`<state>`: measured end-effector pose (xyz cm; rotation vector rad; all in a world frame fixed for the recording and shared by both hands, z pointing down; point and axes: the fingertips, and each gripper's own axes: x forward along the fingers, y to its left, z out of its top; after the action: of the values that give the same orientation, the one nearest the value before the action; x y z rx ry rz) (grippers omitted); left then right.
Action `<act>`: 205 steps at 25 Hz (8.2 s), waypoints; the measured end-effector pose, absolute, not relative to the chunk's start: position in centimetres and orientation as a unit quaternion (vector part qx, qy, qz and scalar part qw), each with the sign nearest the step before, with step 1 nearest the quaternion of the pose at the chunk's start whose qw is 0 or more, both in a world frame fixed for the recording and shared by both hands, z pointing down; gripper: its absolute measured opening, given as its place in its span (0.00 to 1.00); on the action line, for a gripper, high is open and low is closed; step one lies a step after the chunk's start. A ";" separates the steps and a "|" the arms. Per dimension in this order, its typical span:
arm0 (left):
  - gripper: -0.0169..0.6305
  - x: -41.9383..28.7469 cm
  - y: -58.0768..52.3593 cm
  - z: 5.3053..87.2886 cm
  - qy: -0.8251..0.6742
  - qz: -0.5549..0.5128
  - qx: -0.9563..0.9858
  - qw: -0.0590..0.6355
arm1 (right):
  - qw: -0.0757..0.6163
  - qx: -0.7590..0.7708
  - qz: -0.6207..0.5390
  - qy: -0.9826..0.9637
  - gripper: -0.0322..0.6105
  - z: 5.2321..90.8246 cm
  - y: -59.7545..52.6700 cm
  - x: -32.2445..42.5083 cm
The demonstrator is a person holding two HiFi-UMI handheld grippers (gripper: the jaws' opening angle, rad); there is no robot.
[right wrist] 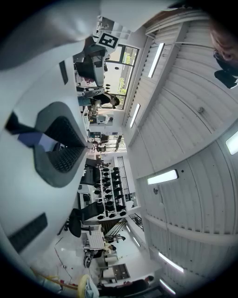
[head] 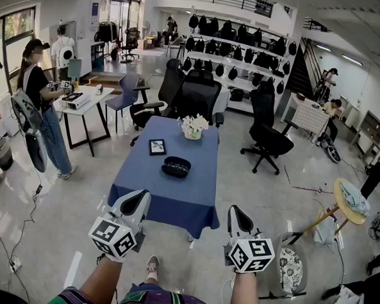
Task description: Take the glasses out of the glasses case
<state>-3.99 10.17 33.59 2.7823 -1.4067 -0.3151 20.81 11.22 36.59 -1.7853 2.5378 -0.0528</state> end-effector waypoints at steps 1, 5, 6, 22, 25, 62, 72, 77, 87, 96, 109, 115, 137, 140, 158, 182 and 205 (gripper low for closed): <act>0.05 -4.0 10.3 33.7 -0.449 -0.101 0.888 0.004 | 0.020 -0.575 -0.017 0.818 0.05 36.6 11.3 20.8; 0.05 -3.9 10.8 33.7 -0.448 -0.101 0.888 0.002 | 0.022 -0.573 -0.015 0.819 0.05 36.6 11.6 20.8; 0.05 -3.9 10.9 33.6 -0.447 -0.102 0.889 0.001 | 0.021 -0.572 -0.015 0.820 0.05 36.5 11.7 20.7; 0.05 -4.2 11.7 33.8 -0.448 -0.101 0.888 0.002 | 0.021 -0.560 -0.007 0.828 0.05 36.7 12.8 19.9; 0.05 -4.2 11.7 33.9 -0.449 -0.101 0.888 0.002 | 0.025 -0.558 -0.010 0.829 0.05 36.8 12.7 19.8; 0.05 -8.3 -5.5 34.2 -0.454 -0.099 0.885 0.010 | 0.012 -0.537 0.013 0.844 0.05 33.6 -6.3 14.5; 0.05 -9.3 -12.4 33.2 -0.439 -0.104 0.892 0.011 | -0.001 -0.534 0.012 0.845 0.05 32.8 -12.4 12.2; 0.05 -9.5 -15.5 33.1 -0.425 -0.102 0.900 0.008 | 0.007 -0.542 0.011 0.840 0.05 32.1 -15.3 11.7; 0.05 -9.4 -20.6 33.4 -0.398 -0.076 0.914 -0.007 | 0.012 -0.563 -0.005 0.826 0.05 32.9 -19.2 10.6; 0.05 -9.7 -24.2 35.9 -0.392 -0.078 0.917 0.018 | -0.004 -0.574 -0.017 0.819 0.05 34.6 -21.8 10.2; 0.05 -8.4 -28.2 36.1 -0.390 -0.081 0.917 0.027 | 0.006 -0.539 -0.019 0.842 0.05 35.0 -27.7 10.1; 0.05 -6.8 -29.6 35.1 -0.389 -0.076 0.918 0.012 | 0.012 -0.524 -0.018 0.851 0.05 34.6 -29.5 10.4; 0.19 -0.7 -31.9 43.0 -0.324 0.084 0.941 -0.053 | -0.006 -0.523 -0.074 0.849 0.05 40.4 -30.7 12.5; 0.19 0.1 -32.6 45.4 -0.311 0.114 0.942 -0.056 | -0.011 -0.521 -0.083 0.850 0.05 41.3 -31.7 12.4; 0.19 1.4 -35.3 59.5 -0.272 0.251 0.928 -0.039 | -0.042 -0.514 -0.130 0.847 0.05 46.4 -34.8 13.4; 0.19 4.4 -37.8 70.4 -0.208 0.371 0.905 -0.026 | -0.056 -0.516 -0.157 0.840 0.05 48.8 -38.2 16.4; 0.14 4.4 -38.2 74.9 -0.151 0.445 0.882 -0.033 | -0.049 -0.528 -0.171 0.831 0.05 49.7 -39.0 17.8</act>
<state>4.45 -38.17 74.85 2.8300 -0.4843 1.4296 17.82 -39.01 49.68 -1.7119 2.6950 -0.5532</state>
